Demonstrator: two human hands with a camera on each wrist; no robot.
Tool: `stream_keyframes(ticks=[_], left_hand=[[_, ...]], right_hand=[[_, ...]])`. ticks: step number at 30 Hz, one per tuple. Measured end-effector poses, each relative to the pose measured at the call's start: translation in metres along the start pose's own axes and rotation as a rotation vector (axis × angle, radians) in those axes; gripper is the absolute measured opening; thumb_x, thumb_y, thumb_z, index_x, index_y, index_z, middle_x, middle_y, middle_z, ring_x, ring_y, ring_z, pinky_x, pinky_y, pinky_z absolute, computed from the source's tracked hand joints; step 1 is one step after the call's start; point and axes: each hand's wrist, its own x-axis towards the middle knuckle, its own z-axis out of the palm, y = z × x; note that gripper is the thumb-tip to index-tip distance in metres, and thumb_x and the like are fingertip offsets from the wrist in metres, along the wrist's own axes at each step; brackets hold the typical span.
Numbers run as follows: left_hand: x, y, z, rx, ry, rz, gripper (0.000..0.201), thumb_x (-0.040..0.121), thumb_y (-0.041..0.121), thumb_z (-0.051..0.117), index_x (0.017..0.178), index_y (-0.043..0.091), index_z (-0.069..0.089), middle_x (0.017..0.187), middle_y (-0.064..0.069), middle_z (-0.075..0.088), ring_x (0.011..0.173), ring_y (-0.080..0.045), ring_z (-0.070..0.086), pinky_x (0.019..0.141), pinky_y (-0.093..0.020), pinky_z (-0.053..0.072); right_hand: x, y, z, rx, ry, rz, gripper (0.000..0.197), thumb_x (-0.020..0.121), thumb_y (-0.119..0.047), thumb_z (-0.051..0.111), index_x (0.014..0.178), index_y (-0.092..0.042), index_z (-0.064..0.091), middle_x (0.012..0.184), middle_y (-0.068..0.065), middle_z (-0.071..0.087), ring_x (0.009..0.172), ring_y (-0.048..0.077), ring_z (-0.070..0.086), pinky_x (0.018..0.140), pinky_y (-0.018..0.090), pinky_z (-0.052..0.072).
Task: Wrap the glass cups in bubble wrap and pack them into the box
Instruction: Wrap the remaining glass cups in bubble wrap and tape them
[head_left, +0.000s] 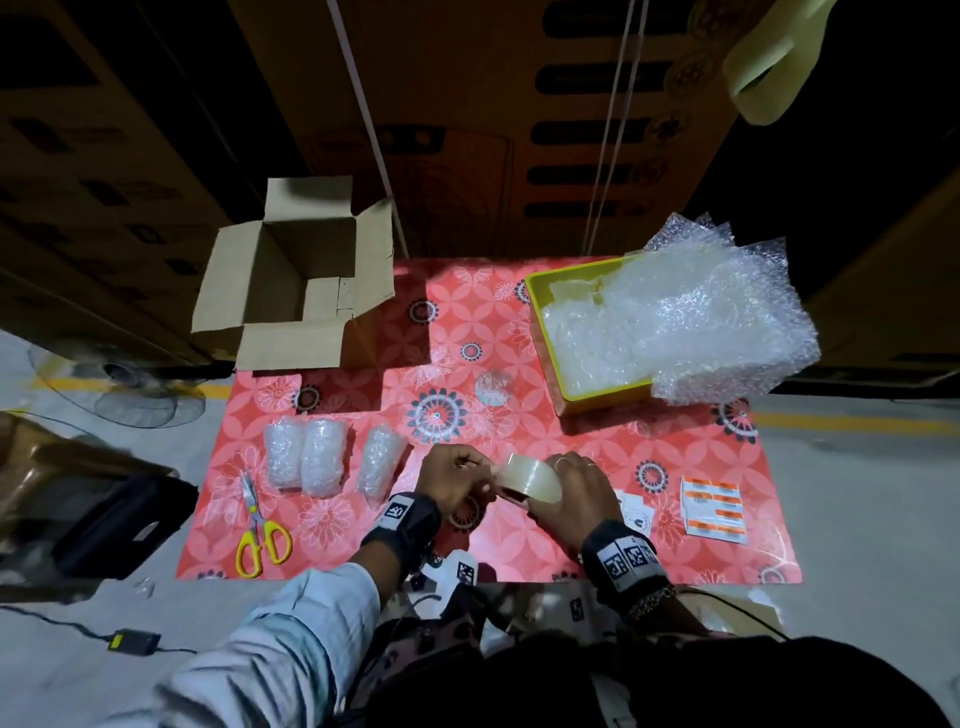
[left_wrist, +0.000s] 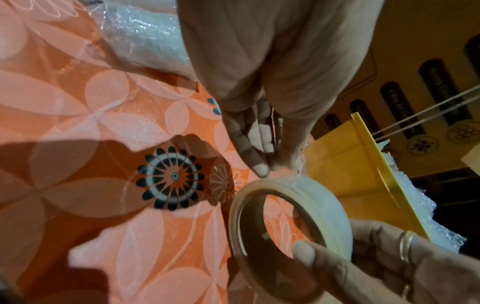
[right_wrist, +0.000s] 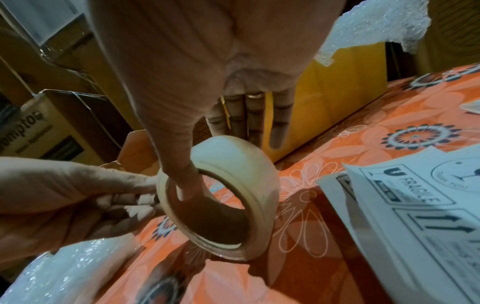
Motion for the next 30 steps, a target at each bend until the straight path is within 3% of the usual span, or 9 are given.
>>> stream_keyframes(ticks=[3, 5, 8, 13, 17, 21, 25, 27, 30], left_hand=[[-0.003, 0.003, -0.010, 0.018, 0.042, -0.011, 0.009, 0.085, 0.000, 0.080, 0.078, -0.003, 0.075, 0.077, -0.025, 0.074, 0.064, -0.035, 0.072, 0.073, -0.045, 0.063], [-0.004, 0.001, -0.020, 0.064, 0.084, -0.001, 0.009, 0.085, -0.001, 0.079, 0.077, -0.002, 0.075, 0.076, -0.022, 0.074, 0.062, -0.025, 0.069, 0.069, -0.038, 0.061], [-0.001, -0.008, -0.039, 0.169, 0.095, 0.032, 0.016, 0.086, 0.007, 0.077, 0.070, 0.010, 0.075, 0.070, -0.014, 0.075, 0.065, -0.028, 0.071, 0.073, -0.043, 0.064], [0.013, -0.024, -0.059, 0.520, 0.040, 0.099, 0.028, 0.089, 0.017, 0.079, 0.064, 0.028, 0.069, 0.070, 0.003, 0.076, 0.072, -0.022, 0.074, 0.075, -0.041, 0.063], [0.017, -0.036, -0.057, 0.599, -0.039, 0.101, 0.024, 0.090, 0.016, 0.077, 0.068, 0.022, 0.073, 0.076, 0.002, 0.076, 0.078, -0.022, 0.073, 0.076, -0.037, 0.061], [0.021, -0.054, -0.053, 0.723, -0.078, 0.117, 0.012, 0.091, 0.018, 0.070, 0.084, 0.013, 0.079, 0.089, -0.006, 0.078, 0.086, -0.027, 0.071, 0.076, -0.035, 0.058], [0.025, -0.058, -0.047, 0.788, -0.078, 0.175, 0.012, 0.089, 0.013, 0.063, 0.082, 0.009, 0.071, 0.083, -0.010, 0.074, 0.078, -0.032, 0.066, 0.067, -0.035, 0.052], [0.030, -0.059, -0.047, 0.816, -0.102, 0.222, 0.010, 0.087, 0.013, 0.070, 0.081, 0.009, 0.064, 0.082, -0.009, 0.067, 0.074, -0.028, 0.060, 0.063, -0.033, 0.043], [0.039, -0.061, -0.056, 0.806, -0.097, 0.252, 0.036, 0.081, 0.025, 0.086, 0.078, 0.015, 0.052, 0.086, -0.003, 0.055, 0.075, -0.024, 0.051, 0.065, -0.032, 0.035]], right_hand=[[-0.010, -0.011, 0.005, 0.123, -0.042, 0.036, 0.042, 0.076, -0.041, 0.078, 0.106, -0.025, 0.054, 0.101, 0.000, 0.067, 0.091, 0.024, 0.063, 0.074, 0.032, 0.053], [-0.019, -0.022, 0.011, 0.146, -0.116, 0.060, 0.048, 0.077, -0.045, 0.074, 0.113, -0.026, 0.047, 0.102, 0.002, 0.069, 0.087, 0.026, 0.065, 0.069, 0.031, 0.051], [-0.031, -0.041, 0.027, 0.086, -0.170, 0.095, 0.068, 0.082, -0.062, 0.065, 0.133, -0.022, 0.043, 0.117, 0.008, 0.068, 0.101, 0.032, 0.065, 0.076, 0.033, 0.047], [-0.048, -0.072, 0.049, 0.086, -0.142, 0.226, 0.082, 0.086, -0.073, 0.055, 0.143, -0.016, 0.043, 0.131, 0.015, 0.062, 0.119, 0.036, 0.059, 0.094, 0.038, 0.046], [-0.064, -0.096, 0.069, 0.146, -0.150, 0.334, 0.078, 0.086, -0.063, 0.062, 0.142, -0.011, 0.044, 0.135, 0.017, 0.058, 0.124, 0.037, 0.055, 0.100, 0.038, 0.044], [-0.068, -0.115, 0.087, 0.119, -0.093, 0.426, 0.061, 0.088, -0.058, 0.064, 0.124, -0.009, 0.052, 0.127, 0.015, 0.061, 0.118, 0.036, 0.057, 0.096, 0.037, 0.044], [-0.063, -0.129, 0.099, 0.130, 0.013, 0.451, 0.061, 0.088, -0.061, 0.063, 0.113, -0.006, 0.055, 0.114, 0.017, 0.066, 0.108, 0.037, 0.063, 0.089, 0.038, 0.049], [-0.062, -0.130, 0.104, 0.195, 0.054, 0.485, 0.063, 0.087, -0.060, 0.065, 0.116, -0.005, 0.055, 0.114, 0.018, 0.066, 0.108, 0.039, 0.063, 0.089, 0.039, 0.049], [-0.063, -0.128, 0.112, 0.251, 0.031, 0.542, 0.066, 0.086, -0.058, 0.066, 0.128, -0.009, 0.050, 0.121, 0.017, 0.065, 0.111, 0.039, 0.062, 0.093, 0.042, 0.050]])
